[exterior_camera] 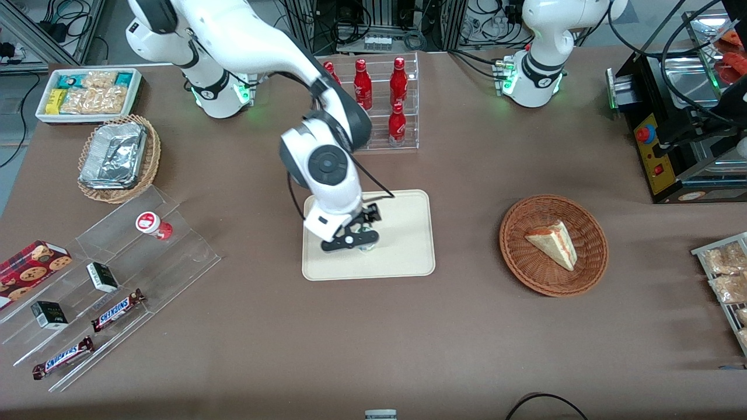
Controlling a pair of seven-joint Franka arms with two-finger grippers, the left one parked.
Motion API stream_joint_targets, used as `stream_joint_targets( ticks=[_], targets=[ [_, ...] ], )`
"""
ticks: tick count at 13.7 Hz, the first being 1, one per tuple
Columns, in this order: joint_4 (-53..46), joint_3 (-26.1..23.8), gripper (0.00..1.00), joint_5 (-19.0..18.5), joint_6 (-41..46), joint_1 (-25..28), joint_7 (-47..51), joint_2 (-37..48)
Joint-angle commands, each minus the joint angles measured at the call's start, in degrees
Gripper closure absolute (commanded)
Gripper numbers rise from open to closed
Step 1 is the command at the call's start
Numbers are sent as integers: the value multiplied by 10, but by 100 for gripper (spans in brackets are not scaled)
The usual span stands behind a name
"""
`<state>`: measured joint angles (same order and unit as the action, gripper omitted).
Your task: Place green gum on tray
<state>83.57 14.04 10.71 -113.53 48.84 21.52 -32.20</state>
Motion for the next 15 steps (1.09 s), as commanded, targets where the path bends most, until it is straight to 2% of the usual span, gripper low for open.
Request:
stream_joint_targets(
  ticks=[1,9,13,15],
  targets=[
    [4,-1,0,-11,53,-22,-62,38],
    [5,6,0,-14,197,-91,-148,117],
    [9,6,0,-67,206,-120,-169,150],
    [21,4,0,-75,204,-152,-167,164]
  ],
)
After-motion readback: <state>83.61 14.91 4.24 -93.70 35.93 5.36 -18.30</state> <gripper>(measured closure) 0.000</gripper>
